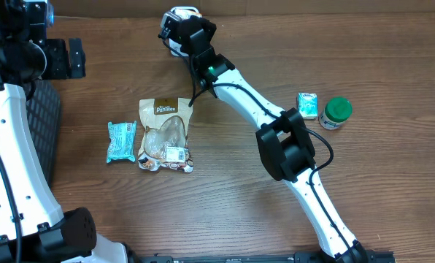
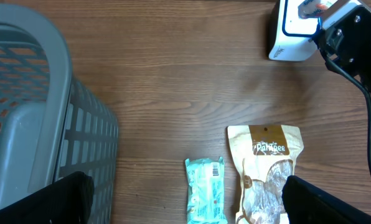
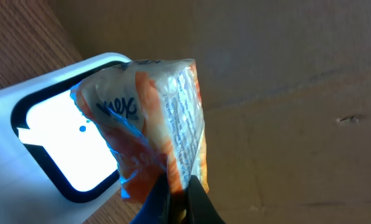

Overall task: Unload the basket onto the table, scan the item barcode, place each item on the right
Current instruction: 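Hold the orange pack's barcode in front of the scanner, then carry the orange pack right and set it beside the jar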

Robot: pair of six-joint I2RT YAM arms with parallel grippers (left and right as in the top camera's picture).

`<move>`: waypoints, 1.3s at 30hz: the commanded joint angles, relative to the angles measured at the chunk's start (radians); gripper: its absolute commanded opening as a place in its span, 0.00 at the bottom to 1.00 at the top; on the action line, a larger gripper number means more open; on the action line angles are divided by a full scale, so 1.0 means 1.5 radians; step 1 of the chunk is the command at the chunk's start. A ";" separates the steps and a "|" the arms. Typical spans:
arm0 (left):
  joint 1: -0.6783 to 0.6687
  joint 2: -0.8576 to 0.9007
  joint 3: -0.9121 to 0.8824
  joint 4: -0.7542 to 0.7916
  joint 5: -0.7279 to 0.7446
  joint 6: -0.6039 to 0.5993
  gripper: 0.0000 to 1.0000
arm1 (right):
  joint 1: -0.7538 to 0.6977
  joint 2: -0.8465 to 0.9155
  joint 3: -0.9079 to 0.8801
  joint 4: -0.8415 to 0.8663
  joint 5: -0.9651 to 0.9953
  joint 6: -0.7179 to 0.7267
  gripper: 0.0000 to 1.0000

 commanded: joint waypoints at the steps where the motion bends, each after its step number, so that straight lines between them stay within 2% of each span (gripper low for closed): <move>1: 0.002 -0.001 0.013 0.001 -0.001 0.012 0.99 | 0.008 -0.021 0.009 0.004 -0.007 0.101 0.04; 3: 0.002 -0.001 0.013 0.001 -0.001 0.012 0.99 | 0.006 -0.042 0.009 -0.008 -0.015 0.159 0.04; 9: 0.002 -0.001 0.013 0.001 -0.001 0.013 0.99 | -0.021 -0.186 0.009 -0.179 -0.155 0.366 0.04; 15: 0.002 -0.001 0.013 0.001 -0.001 0.013 1.00 | -0.054 -0.356 0.010 -0.433 -0.253 0.635 0.04; 18: 0.002 -0.001 0.013 0.001 -0.001 0.013 1.00 | -0.079 -0.431 0.010 -0.567 -0.299 0.714 0.04; 23: 0.002 -0.001 0.013 0.001 -0.001 0.012 0.99 | -0.128 -0.509 0.010 -0.780 -0.331 0.772 0.04; 29: 0.002 -0.001 0.013 0.001 -0.001 0.013 1.00 | -0.174 -0.497 -0.011 -0.952 -0.331 0.778 0.04; 33: 0.002 -0.001 0.013 0.001 -0.001 0.013 1.00 | -0.199 -0.481 -0.090 -0.975 -0.331 0.778 0.04; 39: 0.002 -0.001 0.013 0.001 -0.001 0.012 0.99 | -0.232 -0.481 -0.251 -0.905 -0.331 0.791 0.04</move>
